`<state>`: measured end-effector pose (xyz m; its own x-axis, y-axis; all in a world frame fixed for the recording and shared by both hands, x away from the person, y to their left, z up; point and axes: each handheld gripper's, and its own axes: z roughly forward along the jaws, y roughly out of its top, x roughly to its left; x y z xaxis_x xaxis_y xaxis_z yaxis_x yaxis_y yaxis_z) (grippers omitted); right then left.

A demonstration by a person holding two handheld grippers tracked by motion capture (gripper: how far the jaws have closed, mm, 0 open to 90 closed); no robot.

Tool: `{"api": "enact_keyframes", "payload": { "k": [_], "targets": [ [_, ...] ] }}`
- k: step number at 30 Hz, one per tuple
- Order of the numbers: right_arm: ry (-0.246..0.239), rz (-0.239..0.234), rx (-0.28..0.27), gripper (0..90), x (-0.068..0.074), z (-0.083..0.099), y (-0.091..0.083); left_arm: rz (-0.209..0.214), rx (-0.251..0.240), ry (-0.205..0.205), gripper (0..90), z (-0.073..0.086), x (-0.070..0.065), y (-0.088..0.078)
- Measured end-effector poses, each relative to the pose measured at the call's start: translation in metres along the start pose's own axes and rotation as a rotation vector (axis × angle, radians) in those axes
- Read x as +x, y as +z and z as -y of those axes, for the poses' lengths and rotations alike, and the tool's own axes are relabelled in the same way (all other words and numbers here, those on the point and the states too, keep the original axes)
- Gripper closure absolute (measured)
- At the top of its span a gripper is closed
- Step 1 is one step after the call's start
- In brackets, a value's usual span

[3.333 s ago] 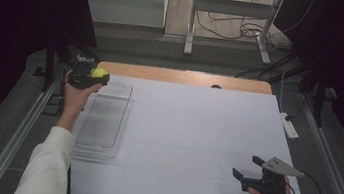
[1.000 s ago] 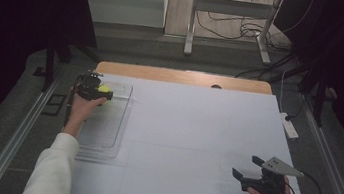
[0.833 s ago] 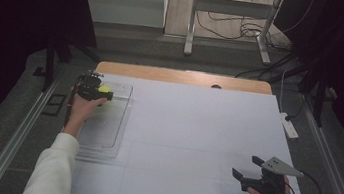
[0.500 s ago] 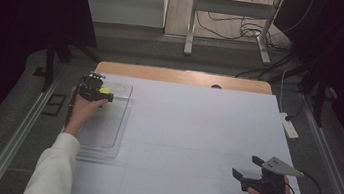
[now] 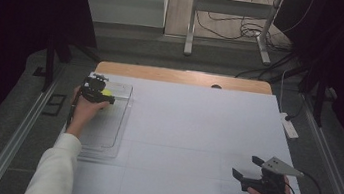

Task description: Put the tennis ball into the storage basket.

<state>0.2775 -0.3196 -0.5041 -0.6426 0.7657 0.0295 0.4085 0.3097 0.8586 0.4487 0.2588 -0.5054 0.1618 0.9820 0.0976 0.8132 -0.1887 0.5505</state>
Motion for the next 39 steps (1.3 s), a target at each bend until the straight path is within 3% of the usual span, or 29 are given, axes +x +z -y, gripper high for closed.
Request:
{"api": "enact_keyframes", "payload": {
  "k": [11, 26, 39],
  "targets": [
    [0.001, -0.001, 0.0, 10.2, 0.0, 0.0, 0.0, -0.001, -0.004, -0.001, 23.4, 0.0, 0.0, -0.001],
    [-0.001, -0.002, 0.0, 10.2, 0.0, 0.0, 0.0, 0.051, -0.089, -0.026, 17.5, -0.002, 0.0, -0.016],
    [-0.002, -0.003, -0.005, 10.2, 0.0, 0.0, 0.0, 0.109, -0.192, -0.056, 16.8, 0.003, 0.01, -0.039]
  ]
}}
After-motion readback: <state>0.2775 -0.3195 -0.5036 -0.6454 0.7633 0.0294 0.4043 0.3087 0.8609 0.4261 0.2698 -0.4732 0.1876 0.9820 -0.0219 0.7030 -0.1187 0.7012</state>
